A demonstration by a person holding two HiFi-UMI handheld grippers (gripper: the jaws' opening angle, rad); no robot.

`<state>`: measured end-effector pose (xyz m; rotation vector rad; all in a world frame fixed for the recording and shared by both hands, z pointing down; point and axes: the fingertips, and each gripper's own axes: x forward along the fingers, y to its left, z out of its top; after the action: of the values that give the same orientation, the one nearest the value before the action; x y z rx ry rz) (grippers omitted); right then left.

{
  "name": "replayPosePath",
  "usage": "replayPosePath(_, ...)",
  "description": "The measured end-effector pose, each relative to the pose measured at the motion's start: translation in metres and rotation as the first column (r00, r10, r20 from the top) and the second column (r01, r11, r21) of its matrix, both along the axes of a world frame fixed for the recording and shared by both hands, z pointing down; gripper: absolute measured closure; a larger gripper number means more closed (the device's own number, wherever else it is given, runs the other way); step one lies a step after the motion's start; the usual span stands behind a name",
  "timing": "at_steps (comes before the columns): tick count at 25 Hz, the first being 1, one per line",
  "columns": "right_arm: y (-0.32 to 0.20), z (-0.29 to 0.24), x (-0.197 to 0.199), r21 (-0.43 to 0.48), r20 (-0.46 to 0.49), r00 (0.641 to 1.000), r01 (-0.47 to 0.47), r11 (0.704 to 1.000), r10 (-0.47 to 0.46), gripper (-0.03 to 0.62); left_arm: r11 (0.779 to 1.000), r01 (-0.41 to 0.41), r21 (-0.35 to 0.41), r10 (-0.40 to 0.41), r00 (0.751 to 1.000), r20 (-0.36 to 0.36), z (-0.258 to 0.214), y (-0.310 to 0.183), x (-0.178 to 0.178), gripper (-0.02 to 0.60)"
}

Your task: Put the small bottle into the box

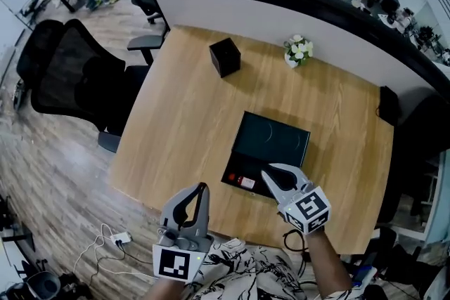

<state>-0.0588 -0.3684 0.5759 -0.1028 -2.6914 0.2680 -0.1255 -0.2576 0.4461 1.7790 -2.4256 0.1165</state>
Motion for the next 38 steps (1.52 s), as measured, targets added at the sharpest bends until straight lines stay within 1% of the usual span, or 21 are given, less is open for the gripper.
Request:
replayPosePath(2, -0.016, -0.033, 0.018, -0.027, 0.085, 0.993, -0.082, 0.996, 0.084, 0.586, 1.000, -0.014, 0.017, 0.014, 1.000, 0.011, -0.012, -0.006, 0.003, 0.581)
replayPosePath(4, -0.030, -0.062, 0.038, -0.033, 0.149, 0.978, -0.143, 0.989, 0.146, 0.586, 0.999, -0.027, 0.034, 0.026, 0.999, 0.022, -0.024, -0.012, 0.006, 0.581)
replayPosePath(7, -0.049, -0.098, 0.068, -0.009, 0.216, 0.950, -0.231, 0.973, 0.228, 0.586, 0.997, -0.050, 0.066, 0.047, 0.998, 0.051, -0.041, -0.023, 0.007, 0.581)
replayPosePath(9, -0.057, -0.119, 0.090, 0.010, 0.250, 0.928, -0.287, 0.958, 0.275, 0.586, 0.995, -0.061, 0.079, 0.056, 0.996, 0.066, -0.052, -0.027, 0.008, 0.581)
replayPosePath(11, -0.065, -0.141, 0.112, 0.036, 0.290, 0.901, -0.348, 0.937, 0.323, 0.586, 0.993, -0.070, 0.097, 0.063, 0.995, 0.080, -0.065, -0.030, 0.007, 0.581)
replayPosePath(14, -0.079, -0.173, 0.143, 0.074, 0.363, 0.844, -0.449, 0.891, 0.395, 0.586, 0.989, -0.086, 0.123, 0.071, 0.990, 0.123, -0.084, -0.035, 0.001, 0.581)
replayPosePath(18, -0.095, -0.212, 0.183, 0.082, 0.451, 0.757, -0.563, 0.822, 0.473, 0.586, 0.981, -0.116, 0.155, 0.085, 0.978, 0.189, -0.108, -0.038, -0.003, 0.581)
replayPosePath(24, -0.109, -0.261, 0.243, 0.101, 0.546, 0.632, -0.702, 0.705, 0.551, 0.586, 0.975, -0.112, 0.193, 0.065, 0.970, 0.235, -0.137, -0.031, -0.012, 0.581)
replayPosePath(27, -0.113, -0.278, 0.268, 0.090, 0.584, 0.572, -0.751, 0.654, 0.576, 0.586, 0.973, -0.098, 0.209, 0.044, 0.968, 0.248, -0.148, -0.023, -0.020, 0.581)
replayPosePath(31, -0.115, -0.288, 0.295, 0.097, 0.602, 0.521, -0.800, 0.593, 0.605, 0.586, 0.972, -0.073, 0.223, 0.013, 0.965, 0.260, -0.156, -0.011, -0.030, 0.581)
replayPosePath(33, -0.111, -0.288, 0.307, 0.101, 0.605, 0.502, -0.818, 0.566, 0.618, 0.586, 0.973, -0.053, 0.226, -0.009, 0.964, 0.265, -0.159, -0.003, -0.037, 0.581)
replayPosePath(35, -0.107, -0.286, 0.316, 0.121, 0.601, 0.497, -0.831, 0.544, 0.626, 0.586, 0.972, -0.029, 0.233, -0.034, 0.964, 0.265, -0.160, 0.005, -0.044, 0.581)
replayPosePath(38, -0.104, -0.283, 0.326, 0.160, 0.590, 0.503, -0.839, 0.519, 0.631, 0.586, 0.974, 0.001, 0.228, -0.062, 0.964, 0.258, -0.157, 0.015, -0.052, 0.581)
